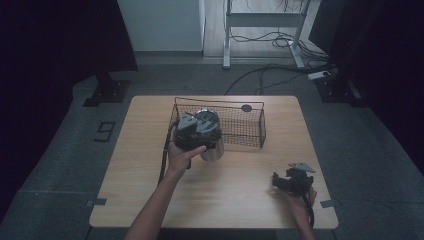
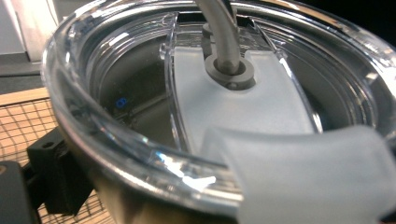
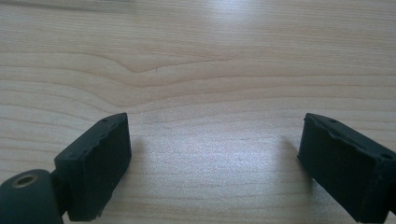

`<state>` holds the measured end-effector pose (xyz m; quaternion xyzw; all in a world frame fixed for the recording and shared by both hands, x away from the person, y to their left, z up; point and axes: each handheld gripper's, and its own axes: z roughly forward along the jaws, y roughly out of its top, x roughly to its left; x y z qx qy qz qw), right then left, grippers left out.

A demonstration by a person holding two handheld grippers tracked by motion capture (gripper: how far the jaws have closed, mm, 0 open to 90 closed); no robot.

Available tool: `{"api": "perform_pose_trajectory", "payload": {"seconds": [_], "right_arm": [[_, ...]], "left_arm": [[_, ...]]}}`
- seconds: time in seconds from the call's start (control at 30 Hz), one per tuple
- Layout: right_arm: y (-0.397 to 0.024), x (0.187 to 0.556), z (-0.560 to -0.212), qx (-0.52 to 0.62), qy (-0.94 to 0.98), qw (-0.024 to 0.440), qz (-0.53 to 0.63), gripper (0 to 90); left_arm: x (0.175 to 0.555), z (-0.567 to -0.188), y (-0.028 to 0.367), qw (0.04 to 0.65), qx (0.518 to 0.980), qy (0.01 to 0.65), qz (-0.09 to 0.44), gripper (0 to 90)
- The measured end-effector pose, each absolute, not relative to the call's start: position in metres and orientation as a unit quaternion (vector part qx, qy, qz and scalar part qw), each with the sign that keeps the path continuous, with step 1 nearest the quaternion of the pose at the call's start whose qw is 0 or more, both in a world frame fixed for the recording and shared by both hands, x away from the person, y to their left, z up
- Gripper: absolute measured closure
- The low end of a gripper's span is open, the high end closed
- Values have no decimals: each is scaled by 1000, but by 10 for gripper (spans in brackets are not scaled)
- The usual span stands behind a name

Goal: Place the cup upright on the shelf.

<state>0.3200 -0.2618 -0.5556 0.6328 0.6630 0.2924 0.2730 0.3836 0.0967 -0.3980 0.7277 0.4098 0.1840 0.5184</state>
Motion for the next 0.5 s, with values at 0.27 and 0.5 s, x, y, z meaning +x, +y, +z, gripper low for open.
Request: {"api": "perform_pose_trajectory", "payload": {"seconds": [0.27,0.5], "right_arm": [[-262,320,-556,633,663,273,293,92],[-262,320,-556,632,663,273,292,94]], "left_arm": [[390,-392,97,506,732,411,196,33],[398,-385,93,514,728,410,193,33]]}}
